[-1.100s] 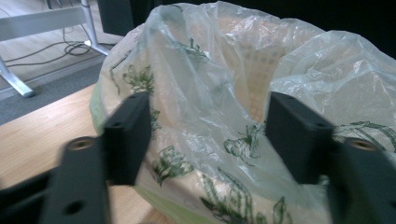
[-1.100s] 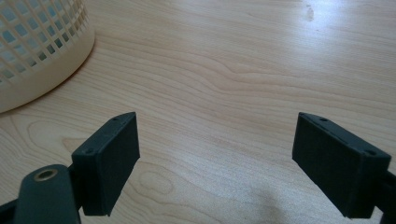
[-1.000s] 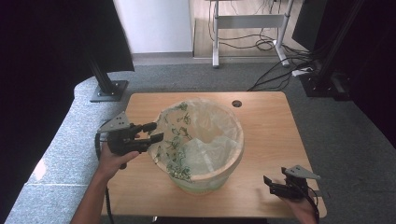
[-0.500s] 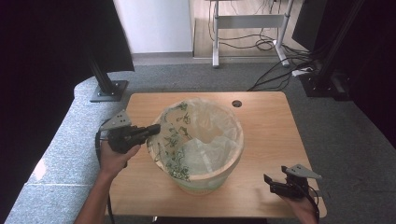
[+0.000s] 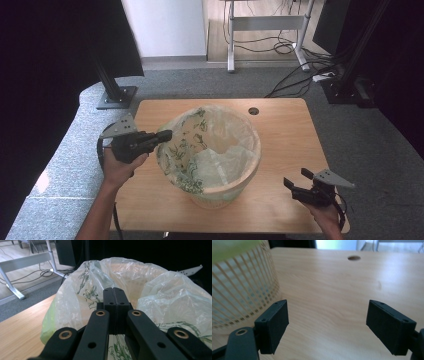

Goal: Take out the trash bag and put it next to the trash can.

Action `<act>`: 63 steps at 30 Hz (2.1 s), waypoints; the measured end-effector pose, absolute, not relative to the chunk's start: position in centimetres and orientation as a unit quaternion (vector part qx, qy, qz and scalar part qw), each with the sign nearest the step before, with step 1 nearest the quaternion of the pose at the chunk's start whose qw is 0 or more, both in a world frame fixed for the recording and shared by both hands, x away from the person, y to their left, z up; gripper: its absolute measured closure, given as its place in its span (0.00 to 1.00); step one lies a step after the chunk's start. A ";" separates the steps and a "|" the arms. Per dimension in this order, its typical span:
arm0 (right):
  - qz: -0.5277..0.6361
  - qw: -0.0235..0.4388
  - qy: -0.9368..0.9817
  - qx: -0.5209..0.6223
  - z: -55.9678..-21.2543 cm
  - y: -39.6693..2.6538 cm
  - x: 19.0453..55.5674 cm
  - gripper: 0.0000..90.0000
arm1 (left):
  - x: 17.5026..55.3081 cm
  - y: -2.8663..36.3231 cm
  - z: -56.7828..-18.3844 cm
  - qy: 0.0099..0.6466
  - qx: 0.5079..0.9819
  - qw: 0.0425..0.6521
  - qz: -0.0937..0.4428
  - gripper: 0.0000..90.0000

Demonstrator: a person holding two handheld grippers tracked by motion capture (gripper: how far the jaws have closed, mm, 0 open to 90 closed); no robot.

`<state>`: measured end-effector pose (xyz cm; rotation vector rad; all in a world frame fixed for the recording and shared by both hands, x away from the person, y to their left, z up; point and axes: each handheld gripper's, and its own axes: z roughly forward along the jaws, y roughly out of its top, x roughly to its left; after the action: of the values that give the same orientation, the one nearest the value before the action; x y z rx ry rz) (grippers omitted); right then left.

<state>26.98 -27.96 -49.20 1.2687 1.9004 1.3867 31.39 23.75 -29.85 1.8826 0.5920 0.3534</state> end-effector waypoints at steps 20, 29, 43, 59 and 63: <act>0.523 0.244 0.698 0.424 -45.9 -27.6 27.6 0.22 | 32.3 22.3 -32.2 0.284 0.810 0.480 0.182 0.56; 0.530 0.255 0.694 0.415 -45.1 -27.5 27.5 0.23 | 32.1 21.7 -32.3 0.283 0.807 0.482 0.191 0.94; 0.600 0.215 0.694 0.336 -38.4 -26.9 30.0 0.23 | 31.3 20.3 -29.3 0.260 0.794 0.522 0.173 0.99; 0.591 0.124 0.767 0.217 -33.3 -21.5 33.2 0.22 | 31.3 20.6 -29.6 0.263 0.790 0.531 0.161 0.99; 0.578 0.111 0.783 0.203 -33.3 -20.2 33.3 0.20 | 31.3 20.6 -29.7 0.263 0.789 0.532 0.158 0.99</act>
<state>33.32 -20.17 -33.33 0.5977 2.2994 1.6976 31.28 20.64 -29.68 1.8824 0.6265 0.3774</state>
